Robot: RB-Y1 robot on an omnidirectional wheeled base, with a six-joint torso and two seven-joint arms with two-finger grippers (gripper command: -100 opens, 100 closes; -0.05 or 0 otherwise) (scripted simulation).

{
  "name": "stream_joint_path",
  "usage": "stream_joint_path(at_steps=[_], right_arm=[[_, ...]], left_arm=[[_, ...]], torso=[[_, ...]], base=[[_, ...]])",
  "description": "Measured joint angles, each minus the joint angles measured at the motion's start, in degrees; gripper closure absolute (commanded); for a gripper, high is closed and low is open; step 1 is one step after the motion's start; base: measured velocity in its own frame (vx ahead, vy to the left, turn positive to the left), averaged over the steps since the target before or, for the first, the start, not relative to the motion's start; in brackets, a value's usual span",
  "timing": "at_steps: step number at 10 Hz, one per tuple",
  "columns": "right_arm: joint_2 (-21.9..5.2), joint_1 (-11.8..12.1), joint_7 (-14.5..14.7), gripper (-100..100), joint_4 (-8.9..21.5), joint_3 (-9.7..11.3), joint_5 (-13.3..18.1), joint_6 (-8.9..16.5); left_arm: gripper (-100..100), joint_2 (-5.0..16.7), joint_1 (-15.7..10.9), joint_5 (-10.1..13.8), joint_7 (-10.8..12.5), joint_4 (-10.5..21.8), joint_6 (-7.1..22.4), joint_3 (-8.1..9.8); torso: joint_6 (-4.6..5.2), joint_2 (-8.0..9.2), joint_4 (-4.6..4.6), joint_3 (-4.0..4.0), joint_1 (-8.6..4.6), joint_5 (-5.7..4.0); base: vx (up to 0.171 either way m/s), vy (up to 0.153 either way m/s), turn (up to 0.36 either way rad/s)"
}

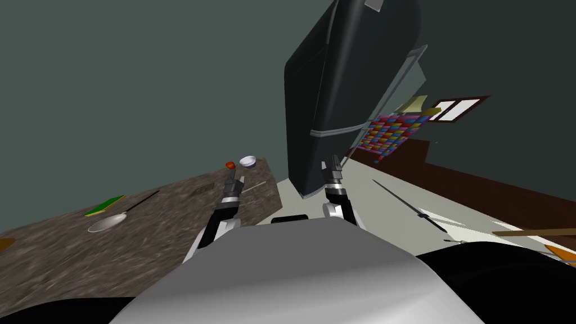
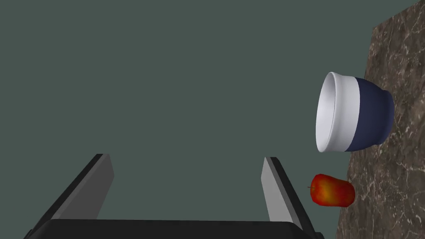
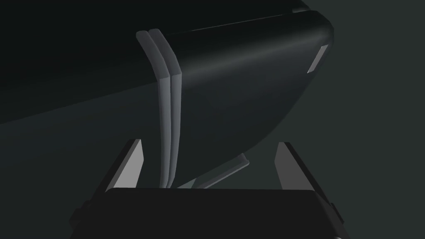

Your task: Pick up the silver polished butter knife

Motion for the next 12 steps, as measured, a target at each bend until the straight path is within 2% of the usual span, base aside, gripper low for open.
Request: stream_joint_path(at_steps=[4,7,12], right_arm=[[0.0,0.0,0.0,0,0.0,0.0,0.0,0.0],[0.0,0.0,0.0,0,0.0,0.0,0.0,0.0],[0.0,0.0,0.0,0,0.0,0.0,0.0,0.0]], left_arm=[[-100,3.5,0.6,5.5,2.6,-0.3,5.3,3.25],[-100,5.2,0.5,8.5,4.1,-0.6,9.3,5.15],[-100,8.7,1.1,15.4,7.3,-0.8,16.8,8.95]], torso=[[0.01,-0.02,-0.01,-0.01,0.0,0.0],[0.0,-0.08,-0.02,-0.05,0.06,0.01],[0.0,-0.11,-0.02,-0.06,0.05,0.01]], base=[[-0.038,-0.044,-0.07],[-0.029,-0.038,-0.066],[-0.027,-0.047,-0.077]])
